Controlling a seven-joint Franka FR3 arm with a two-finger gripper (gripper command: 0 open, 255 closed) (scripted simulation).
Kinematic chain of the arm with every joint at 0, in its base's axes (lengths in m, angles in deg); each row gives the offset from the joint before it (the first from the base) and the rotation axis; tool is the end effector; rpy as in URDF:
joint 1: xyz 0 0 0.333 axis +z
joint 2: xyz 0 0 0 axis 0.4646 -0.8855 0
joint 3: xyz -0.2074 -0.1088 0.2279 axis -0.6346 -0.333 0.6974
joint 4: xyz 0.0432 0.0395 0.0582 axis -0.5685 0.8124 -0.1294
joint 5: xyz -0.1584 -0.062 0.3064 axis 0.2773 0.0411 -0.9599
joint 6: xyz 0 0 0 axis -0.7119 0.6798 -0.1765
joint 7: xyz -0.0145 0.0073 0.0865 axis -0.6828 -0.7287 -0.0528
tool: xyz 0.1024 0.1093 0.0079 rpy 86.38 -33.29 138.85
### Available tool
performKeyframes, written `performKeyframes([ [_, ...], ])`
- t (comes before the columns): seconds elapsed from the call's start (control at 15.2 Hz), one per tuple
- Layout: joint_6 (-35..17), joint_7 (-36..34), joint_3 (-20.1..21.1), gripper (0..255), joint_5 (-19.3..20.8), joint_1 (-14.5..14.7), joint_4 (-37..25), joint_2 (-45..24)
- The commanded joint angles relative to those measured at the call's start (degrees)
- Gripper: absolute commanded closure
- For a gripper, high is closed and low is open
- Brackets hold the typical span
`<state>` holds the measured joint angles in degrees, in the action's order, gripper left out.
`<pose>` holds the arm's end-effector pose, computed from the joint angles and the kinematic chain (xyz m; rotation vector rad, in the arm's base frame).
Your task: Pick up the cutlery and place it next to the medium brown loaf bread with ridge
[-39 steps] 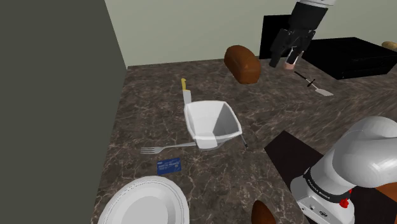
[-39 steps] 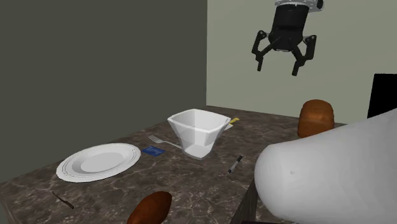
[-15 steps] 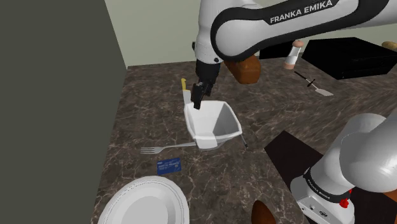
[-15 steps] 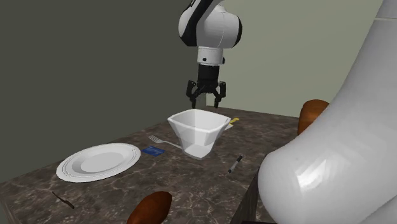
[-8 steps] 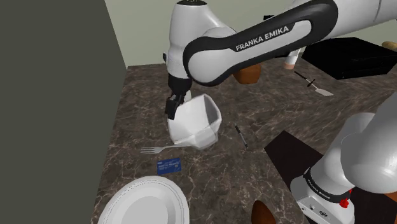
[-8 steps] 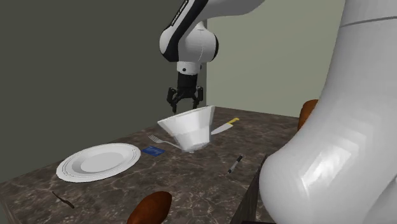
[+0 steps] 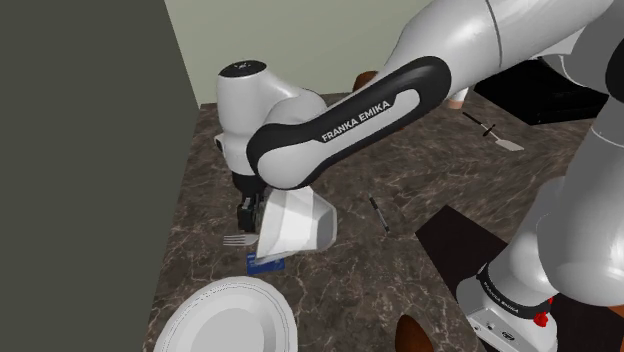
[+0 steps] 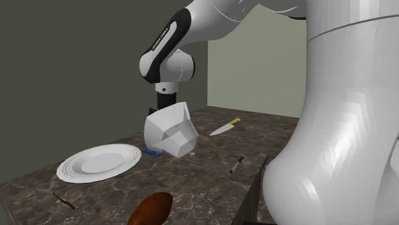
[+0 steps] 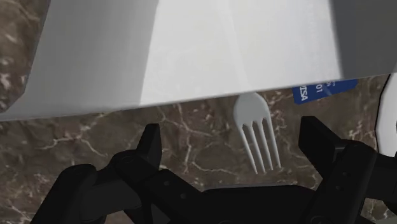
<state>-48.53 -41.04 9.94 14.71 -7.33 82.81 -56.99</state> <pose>0.4378 0.3638 0.3741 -2.8307 -1.2459 -0.1120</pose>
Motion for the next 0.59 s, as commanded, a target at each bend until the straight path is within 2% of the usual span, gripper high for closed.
performKeyframes([
  [0.0,-0.1,0.1,0.6,0,1.9,1.3,-2.0,-3.1],
  [0.53,-4.9,-1.1,-0.1,0,3.7,2.0,-0.7,-6.7],
])
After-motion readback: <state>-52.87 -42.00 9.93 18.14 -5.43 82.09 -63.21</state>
